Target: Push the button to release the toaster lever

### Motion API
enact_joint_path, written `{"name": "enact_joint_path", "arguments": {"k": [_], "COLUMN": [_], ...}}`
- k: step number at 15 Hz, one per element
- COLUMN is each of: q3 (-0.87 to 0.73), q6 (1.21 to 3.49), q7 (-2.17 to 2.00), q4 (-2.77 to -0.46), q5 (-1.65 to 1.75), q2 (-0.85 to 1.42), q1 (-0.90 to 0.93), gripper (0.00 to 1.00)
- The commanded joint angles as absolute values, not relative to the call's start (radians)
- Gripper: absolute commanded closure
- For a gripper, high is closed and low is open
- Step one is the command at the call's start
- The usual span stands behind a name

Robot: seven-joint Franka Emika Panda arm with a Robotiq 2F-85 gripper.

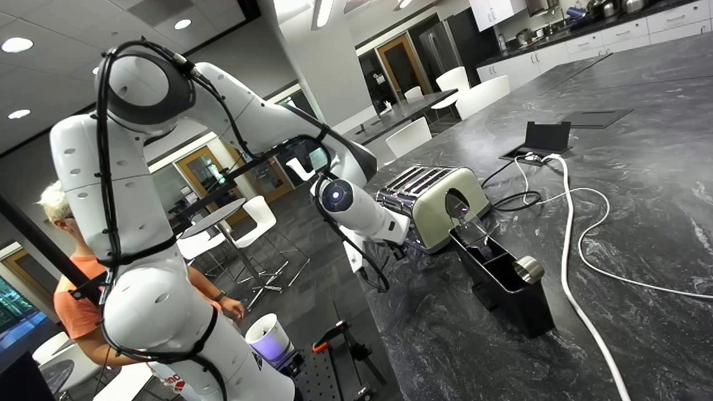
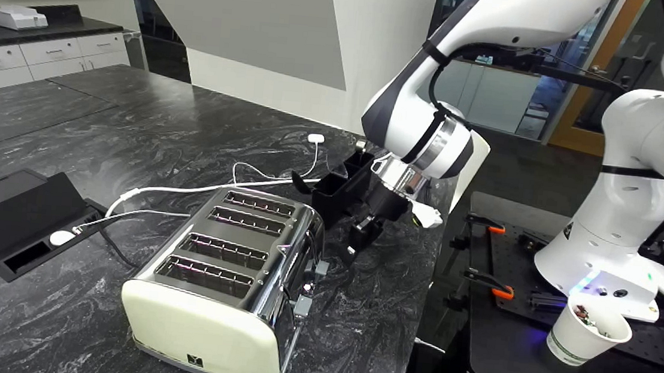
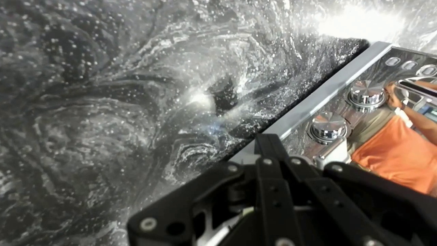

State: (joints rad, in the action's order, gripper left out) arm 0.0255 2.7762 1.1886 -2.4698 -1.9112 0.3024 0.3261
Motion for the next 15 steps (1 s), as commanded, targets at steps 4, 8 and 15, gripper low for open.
{"name": "enact_joint_path", "arguments": {"k": [4, 8, 15], "q3": [0.015, 0.012, -0.017], "q6": [2.724, 2.715, 2.643], "q7": [1.233, 1.242, 1.315], "q4": [-2.394, -2.363, -2.342], "q5": [-2.017, -2.056, -2.172], "q2": [0.387, 0.423, 0.455], "q1": [0.313, 0.312, 0.309], "gripper": [1.00, 1.00, 1.00]}}
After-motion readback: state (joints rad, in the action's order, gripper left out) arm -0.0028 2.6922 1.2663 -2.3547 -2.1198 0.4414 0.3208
